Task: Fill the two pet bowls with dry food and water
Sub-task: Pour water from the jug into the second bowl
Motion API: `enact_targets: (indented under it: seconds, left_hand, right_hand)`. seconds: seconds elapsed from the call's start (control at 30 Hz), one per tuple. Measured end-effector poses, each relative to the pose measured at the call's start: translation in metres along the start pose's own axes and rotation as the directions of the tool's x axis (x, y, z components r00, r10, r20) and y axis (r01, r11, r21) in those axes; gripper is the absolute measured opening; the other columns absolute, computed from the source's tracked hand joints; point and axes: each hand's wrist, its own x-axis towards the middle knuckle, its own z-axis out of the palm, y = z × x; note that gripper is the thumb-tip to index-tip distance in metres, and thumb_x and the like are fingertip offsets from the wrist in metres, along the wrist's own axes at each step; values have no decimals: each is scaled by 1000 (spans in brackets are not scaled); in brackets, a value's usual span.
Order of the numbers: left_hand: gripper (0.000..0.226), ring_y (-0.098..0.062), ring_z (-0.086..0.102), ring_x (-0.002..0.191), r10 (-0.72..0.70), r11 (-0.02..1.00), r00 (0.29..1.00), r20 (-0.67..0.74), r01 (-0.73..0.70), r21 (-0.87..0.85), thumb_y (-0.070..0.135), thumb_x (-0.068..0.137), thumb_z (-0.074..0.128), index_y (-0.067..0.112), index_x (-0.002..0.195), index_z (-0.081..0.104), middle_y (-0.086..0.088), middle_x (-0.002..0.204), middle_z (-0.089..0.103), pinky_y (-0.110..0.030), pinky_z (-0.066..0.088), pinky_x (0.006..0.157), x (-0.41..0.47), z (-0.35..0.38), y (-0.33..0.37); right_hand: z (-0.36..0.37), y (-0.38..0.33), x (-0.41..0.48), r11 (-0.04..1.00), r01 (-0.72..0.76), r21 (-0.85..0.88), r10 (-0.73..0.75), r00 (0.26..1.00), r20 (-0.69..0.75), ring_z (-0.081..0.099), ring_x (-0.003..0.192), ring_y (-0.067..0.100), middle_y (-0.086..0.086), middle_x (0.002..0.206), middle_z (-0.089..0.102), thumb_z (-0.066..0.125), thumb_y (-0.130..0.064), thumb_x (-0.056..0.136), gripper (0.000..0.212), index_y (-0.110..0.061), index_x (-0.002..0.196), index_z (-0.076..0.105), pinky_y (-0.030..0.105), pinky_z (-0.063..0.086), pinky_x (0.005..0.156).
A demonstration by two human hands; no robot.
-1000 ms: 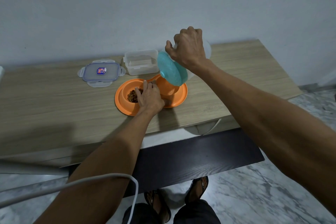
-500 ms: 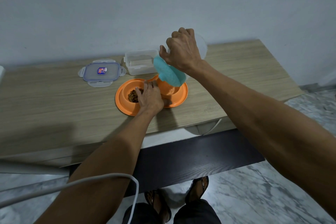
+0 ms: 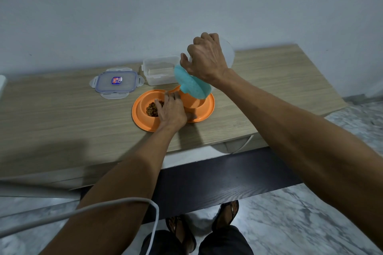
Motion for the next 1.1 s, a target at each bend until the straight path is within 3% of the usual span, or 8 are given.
enact_targets:
  seconds: [0.13,0.3,0.43,0.57,0.7,0.8,0.93,1.1]
  left_hand:
    - [110,-27,8,151,0,1000,1000,5,0,4,60,70,75,10,152,21,-10,157,30,-60,2,117,-1,-2,1]
    - [100,-27,8,151,8,999,1000,-8,-7,35,49,75,75,8,151,25,-10,157,30,-60,5,119,-1,-2,1]
    - [111,-27,10,151,12,1000,1000,-19,-11,23,59,68,77,8,151,24,-7,158,29,-60,7,117,-1,0,0]
    - [115,-26,8,151,2,998,1000,0,-2,60,62,69,75,9,154,17,-7,160,25,-59,9,118,-1,0,2]
    - [116,-26,7,152,-10,998,1000,-1,10,68,62,69,75,8,154,17,-7,161,24,-59,8,118,1,0,2]
    - [116,-26,8,151,-9,997,1000,-13,10,74,61,69,75,7,154,17,-8,160,25,-59,8,117,1,0,2]
    - [115,-26,7,152,-8,997,1000,-19,10,72,61,70,75,8,154,18,-8,160,25,-59,7,117,1,1,2]
    - [115,-26,8,152,-2,997,1000,-27,4,71,62,69,75,8,154,19,-9,160,24,-60,6,117,1,3,0]
  right_hand:
    - [1,2,0,998,-55,40,55,998,-5,39,74,22,6,68,44,45,-36,94,39,-9,66,48,40,34,81]
    - [5,30,-4,921,-331,204,341,940,-14,41,64,24,4,53,41,48,-36,90,43,-8,57,48,36,38,75]
    - [12,65,-12,692,-586,421,640,768,18,39,53,27,8,47,37,54,-32,81,40,-8,50,48,37,41,63]
    - [24,94,-18,372,-746,553,854,508,110,31,53,23,2,46,30,56,-28,76,41,-14,43,36,34,36,59]
    - [35,114,-19,-5,-756,654,935,229,272,36,49,17,-3,50,41,59,-24,76,33,-13,49,44,29,37,56]
    - [45,122,-19,-198,-704,682,916,114,384,50,55,16,-3,61,56,61,-25,75,18,-9,65,60,28,43,55]
    - [58,128,-19,-297,-654,696,893,68,445,53,56,18,-2,64,61,62,-23,73,17,-11,62,59,30,44,55]
    - [62,126,-19,-341,-632,696,878,50,476,56,58,20,0,66,64,63,-23,73,17,-11,62,61,30,46,56]
